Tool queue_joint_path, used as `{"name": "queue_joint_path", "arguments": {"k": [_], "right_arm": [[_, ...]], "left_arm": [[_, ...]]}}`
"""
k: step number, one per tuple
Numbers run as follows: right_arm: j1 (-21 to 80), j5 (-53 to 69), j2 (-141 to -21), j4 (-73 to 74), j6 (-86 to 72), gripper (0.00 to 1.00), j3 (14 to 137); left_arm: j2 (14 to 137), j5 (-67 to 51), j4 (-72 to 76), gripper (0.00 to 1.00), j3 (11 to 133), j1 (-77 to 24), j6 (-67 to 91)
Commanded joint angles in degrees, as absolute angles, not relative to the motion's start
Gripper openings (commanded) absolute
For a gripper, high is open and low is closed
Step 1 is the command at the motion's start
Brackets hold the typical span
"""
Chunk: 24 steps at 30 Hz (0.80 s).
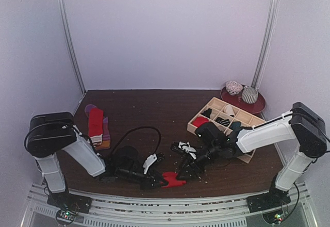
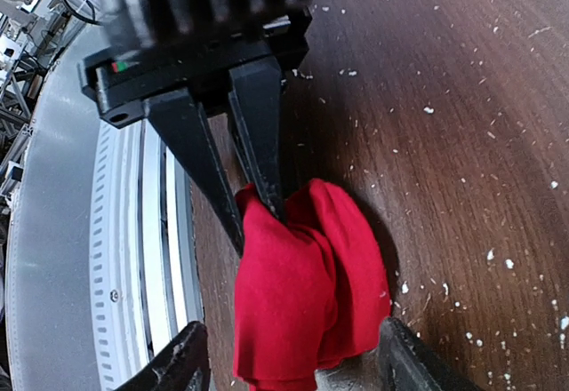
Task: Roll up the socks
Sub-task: Pick up the pair of socks from the center of the board.
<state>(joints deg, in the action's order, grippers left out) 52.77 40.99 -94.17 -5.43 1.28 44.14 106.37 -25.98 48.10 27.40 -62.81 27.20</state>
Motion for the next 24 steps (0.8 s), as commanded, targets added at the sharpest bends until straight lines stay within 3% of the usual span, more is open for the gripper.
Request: {"name": "queue_joint_path", "arguments": {"k": [1, 4, 6, 14, 15, 16, 17, 24], "right_arm": [[53.98, 42.51, -96.50, -0.23, 2.88, 0.65, 47.78], [54.22, 40.71, -97.66, 1.70, 2.72, 0.67, 48.89], [54.26, 41.33, -98.53, 1.61, 1.95, 0.74, 49.19], [55.57, 37.02, -101.75, 1.78, -0.75, 0.74, 48.75], [55.59, 35.19, -101.70, 1.10, -1.31, 0.81, 48.44], [55.59, 33.61, -101.43, 0.57, -1.61, 0.95, 47.95], [55.60, 32.90, -101.06, 0.19, -1.70, 0.99, 47.72], [55.71, 30.56, -100.82, 0.16, -1.87, 1.00, 47.57]], "left_arm": [[111.75, -22.25, 28.61, 0.00, 24.86, -62.41, 27.58], [111.79, -22.13, 29.25, 0.00, 24.87, -62.32, 27.57], [111.95, -22.23, 29.43, 0.00, 25.00, -62.32, 27.36], [112.22, -22.34, 28.92, 0.00, 25.11, -62.11, 25.85], [112.28, -22.40, 29.12, 0.00, 25.13, -62.06, 25.74], [112.32, -22.48, 29.22, 0.00, 25.14, -61.97, 25.75], [112.39, -22.50, 29.26, 0.00, 25.21, -61.96, 25.75], [112.59, -22.84, 29.82, 0.00, 25.32, -61.88, 25.69]]}}
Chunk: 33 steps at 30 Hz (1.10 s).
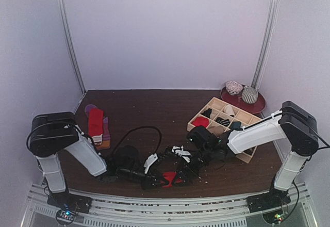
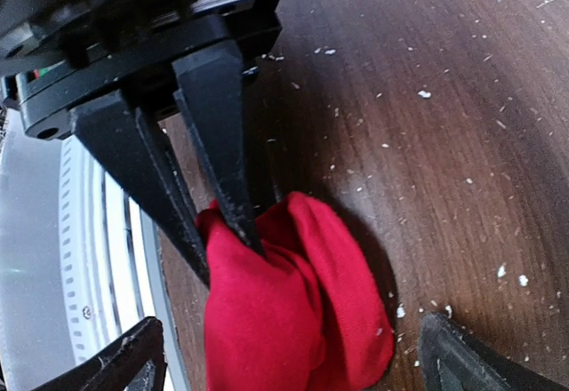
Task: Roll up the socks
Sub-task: Pick up the pair of socks from the center of the board.
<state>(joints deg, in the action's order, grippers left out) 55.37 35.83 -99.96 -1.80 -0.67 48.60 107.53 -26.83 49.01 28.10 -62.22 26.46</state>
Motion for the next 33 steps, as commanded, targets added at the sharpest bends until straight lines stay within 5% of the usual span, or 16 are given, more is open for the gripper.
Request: {"name": "queue_joint_path", "arguments": {"k": [1, 11, 21, 28, 33], "right_arm": [[55.68, 30.55, -100.86, 0.40, -1.81, 1.00, 47.62], [58.01, 38.64, -104.20, -3.61, -5.40, 0.63, 46.40], [58.83, 38.79, -105.62, -2.65, -7.10, 0.07, 47.68], [57.30, 32.46, -101.95, -3.98, -11.27, 0.00, 46.34], [52.39, 27.35, -94.07, -2.21, -12.28, 0.00, 46.39]], "left_arm": [[112.61, -22.85, 29.75, 0.00, 25.39, -61.87, 25.62], [113.11, -22.56, 29.87, 0.00, 25.74, -61.87, 25.61], [112.85, -20.93, 28.81, 0.00, 27.39, -61.53, 24.64], [103.28, -15.02, 26.12, 0.43, 27.97, -60.66, 22.27], [89.54, -7.97, 17.29, 0.61, 29.50, -59.83, 18.85]]}}
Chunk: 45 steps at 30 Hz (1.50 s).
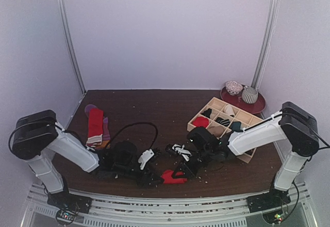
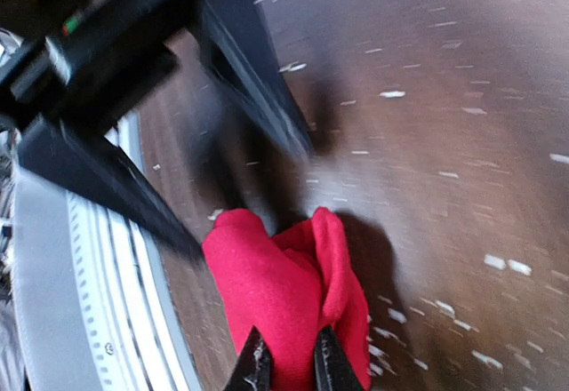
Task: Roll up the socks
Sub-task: Pick up the pair of socks from the center of the board, then place a pair of socks in the storage box.
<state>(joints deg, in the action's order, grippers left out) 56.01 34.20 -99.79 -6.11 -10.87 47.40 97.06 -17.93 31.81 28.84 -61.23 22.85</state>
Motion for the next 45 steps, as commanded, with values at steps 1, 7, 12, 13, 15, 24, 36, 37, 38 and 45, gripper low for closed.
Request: {"name": "queue_joint_path", "arguments": {"k": [1, 7, 12, 13, 15, 24, 36, 37, 38, 45], "right_arm": [[50.96, 25.98, -92.01, -1.69, -12.52, 0.00, 46.55], [41.07, 17.73, -81.57, 2.29, -11.62, 0.00, 49.12], [33.07, 15.69, -76.69, 2.42, -10.75, 0.00, 51.37], [32.05, 14.74, -76.24, 2.64, -10.55, 0.00, 51.81], [30.02, 12.44, -75.55, 3.11, -10.01, 0.00, 52.53], [20.31, -3.75, -69.13, 0.00, -8.62, 0.00, 51.14], [18.03, -11.16, -66.13, -4.26, 4.77, 0.00, 42.60], [17.85, -11.69, -65.70, -5.04, 4.83, 0.00, 41.76], [17.63, -11.59, -65.46, -5.85, 4.67, 0.00, 41.06], [16.63, -13.39, -68.05, -8.34, 1.05, 0.00, 41.55]], "left_arm": [[86.54, -6.79, 15.66, 0.63, 29.71, -59.28, 18.41], [70.64, -0.97, 10.13, 0.78, 29.82, -56.13, 16.47], [63.72, 2.83, 8.56, 0.98, 31.12, -54.19, 15.35], [63.15, 2.97, 8.51, 0.98, 31.48, -53.76, 15.16], [62.46, 2.97, 8.50, 0.98, 31.99, -52.79, 15.73], [61.56, 7.68, 9.89, 0.98, 34.25, -52.13, 16.11], [64.31, 8.96, 9.77, 0.98, 34.79, -51.83, 16.44], [64.33, 9.35, 9.69, 0.98, 34.92, -51.73, 16.48], [64.38, 9.85, 9.53, 0.98, 35.04, -51.74, 16.52], [66.40, 10.84, 9.49, 0.98, 36.04, -51.65, 16.45]]}}
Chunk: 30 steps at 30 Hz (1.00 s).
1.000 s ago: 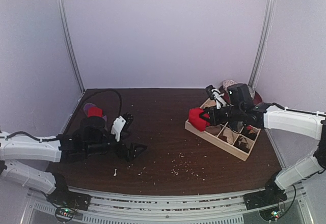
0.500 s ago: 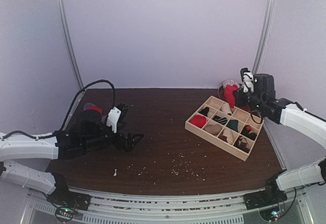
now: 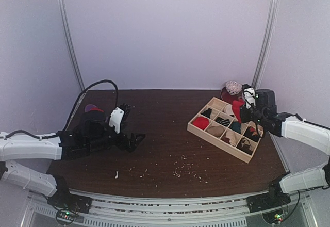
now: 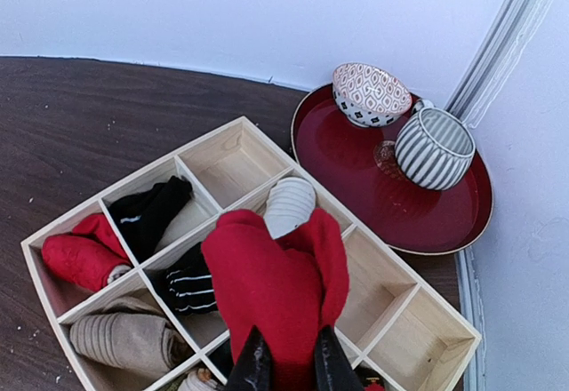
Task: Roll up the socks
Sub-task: Place a pair of socks in the storage box.
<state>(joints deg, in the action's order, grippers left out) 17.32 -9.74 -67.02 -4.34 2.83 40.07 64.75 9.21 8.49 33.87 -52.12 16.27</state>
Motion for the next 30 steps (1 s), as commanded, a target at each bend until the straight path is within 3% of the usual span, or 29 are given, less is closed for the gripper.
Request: {"name": "queue_joint_path", "arguments": {"k": [1, 18, 30], "right_arm": [[16.61, -14.41, -68.73, -8.51, 0.14, 0.00, 41.89], [14.72, -36.84, -77.44, -15.11, 6.37, 0.00, 45.13], [13.02, -42.48, -88.43, -18.17, 8.11, 0.00, 45.77]], "left_arm": [[66.85, 10.85, 9.45, 0.98, 36.31, -51.60, 16.32], [69.98, 11.60, 10.46, 0.98, 37.61, -51.42, 13.71], [71.34, 11.05, 11.25, 0.98, 37.35, -51.08, 12.68]]}}
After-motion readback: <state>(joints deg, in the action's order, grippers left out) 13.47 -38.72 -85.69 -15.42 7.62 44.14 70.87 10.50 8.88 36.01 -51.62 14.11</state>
